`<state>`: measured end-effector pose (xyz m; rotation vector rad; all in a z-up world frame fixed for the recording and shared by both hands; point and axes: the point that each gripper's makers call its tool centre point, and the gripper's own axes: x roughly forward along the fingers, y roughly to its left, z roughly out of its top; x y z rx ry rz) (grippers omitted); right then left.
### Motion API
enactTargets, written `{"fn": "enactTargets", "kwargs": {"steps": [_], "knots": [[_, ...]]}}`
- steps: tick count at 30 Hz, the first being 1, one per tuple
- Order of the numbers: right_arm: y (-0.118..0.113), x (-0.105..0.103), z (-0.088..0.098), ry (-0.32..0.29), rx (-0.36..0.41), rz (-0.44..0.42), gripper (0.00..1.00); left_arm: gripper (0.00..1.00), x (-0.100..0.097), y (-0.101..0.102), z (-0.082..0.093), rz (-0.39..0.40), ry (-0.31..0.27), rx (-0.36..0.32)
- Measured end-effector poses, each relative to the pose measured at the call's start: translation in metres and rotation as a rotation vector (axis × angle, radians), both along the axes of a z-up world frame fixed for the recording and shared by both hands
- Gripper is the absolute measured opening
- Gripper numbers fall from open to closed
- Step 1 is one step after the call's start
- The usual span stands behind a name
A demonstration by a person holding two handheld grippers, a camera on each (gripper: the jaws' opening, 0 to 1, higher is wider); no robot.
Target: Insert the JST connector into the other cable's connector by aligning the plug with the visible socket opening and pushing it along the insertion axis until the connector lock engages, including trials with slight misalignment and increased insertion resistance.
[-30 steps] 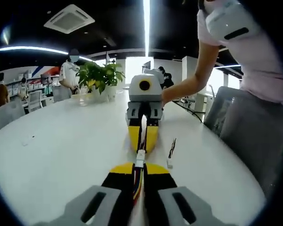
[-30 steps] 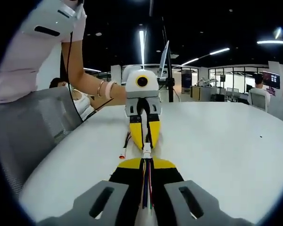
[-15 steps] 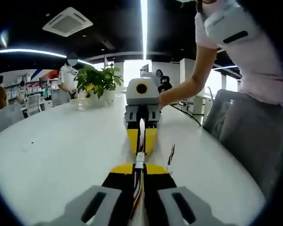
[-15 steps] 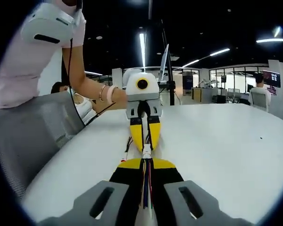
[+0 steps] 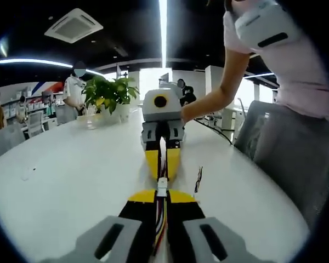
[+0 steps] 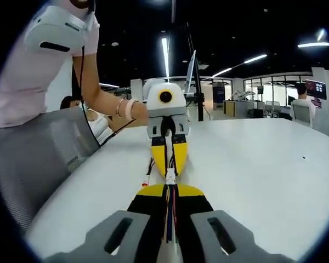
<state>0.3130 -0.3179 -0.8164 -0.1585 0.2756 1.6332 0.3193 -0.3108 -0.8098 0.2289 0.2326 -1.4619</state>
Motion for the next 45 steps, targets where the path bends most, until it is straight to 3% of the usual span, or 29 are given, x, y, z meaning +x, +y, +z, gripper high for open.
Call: {"fn": "enactTargets", "kwargs": {"steps": [17,20,21,25,33,38,39,40,41,42,45], "knots": [[0.0,0.004,-0.005,0.007,-0.015,0.005,0.02,0.0,0.002,-0.002,-0.007,-0.031,-0.013,0.037],[0.004,0.005,0.001,0.022,0.025,0.003,0.02,0.0,0.001,-0.003,-0.014,-0.036,-0.011,0.062],[0.005,0.007,-0.002,-0.035,-0.009,0.015,0.02,0.0,0.003,-0.004,-0.017,-0.031,-0.016,0.069],[0.006,0.009,-0.006,-0.005,-0.003,0.001,0.02,0.0,0.007,-0.001,-0.019,-0.013,-0.01,0.066],[0.005,0.008,-0.015,-0.01,-0.021,0.002,0.02,0.0,0.006,-0.003,-0.023,-0.011,-0.006,0.079],[0.002,0.008,-0.023,-0.011,-0.037,0.005,0.02,0.0,0.005,-0.007,-0.021,-0.007,0.023,0.04],[0.002,0.006,-0.025,-0.006,-0.04,0.01,0.02,0.0,0.003,-0.011,-0.013,-0.014,0.048,-0.019],[0.004,0.005,-0.023,-0.001,-0.028,0.009,0.02,0.0,0.004,-0.013,-0.009,-0.014,0.04,-0.036],[0.008,0.0,-0.024,-0.011,-0.031,0.032,0.02,0.0,0.003,-0.02,0.002,-0.013,0.083,-0.108],[0.011,-0.003,-0.026,-0.015,-0.037,0.043,0.02,0.0,0.006,-0.023,0.005,-0.019,0.06,-0.121],[0.019,-0.006,-0.031,-0.014,-0.04,0.053,0.02,0.0,0.01,-0.026,-0.004,-0.02,0.042,-0.068]]}}
